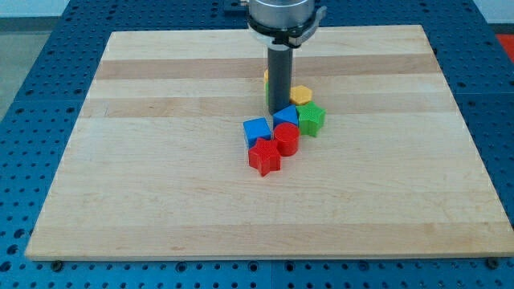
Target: Push the green circle to the top right side of the yellow hexagon
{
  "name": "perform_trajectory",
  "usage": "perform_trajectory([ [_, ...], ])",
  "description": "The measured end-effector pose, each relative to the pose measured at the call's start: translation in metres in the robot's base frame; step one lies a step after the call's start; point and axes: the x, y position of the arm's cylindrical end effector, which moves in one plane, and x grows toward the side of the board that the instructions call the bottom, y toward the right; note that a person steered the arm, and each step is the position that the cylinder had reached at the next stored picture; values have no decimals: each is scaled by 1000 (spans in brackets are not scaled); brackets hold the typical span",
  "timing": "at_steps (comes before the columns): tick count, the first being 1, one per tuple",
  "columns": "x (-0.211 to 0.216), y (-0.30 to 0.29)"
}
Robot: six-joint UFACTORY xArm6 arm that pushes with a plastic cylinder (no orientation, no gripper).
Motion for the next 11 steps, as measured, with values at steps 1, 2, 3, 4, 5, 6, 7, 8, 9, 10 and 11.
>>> perform_trajectory([
  [1,0,-6],
  [2,-2,-21],
  [3,-2,-33],
  [4,-5,-29],
  [5,-41,-27],
  [6,-58,-27],
  [7,-66,-17],
  [8,-66,-2],
  [9,-65,8],
  [10,-43,28],
  [11,-37,28],
])
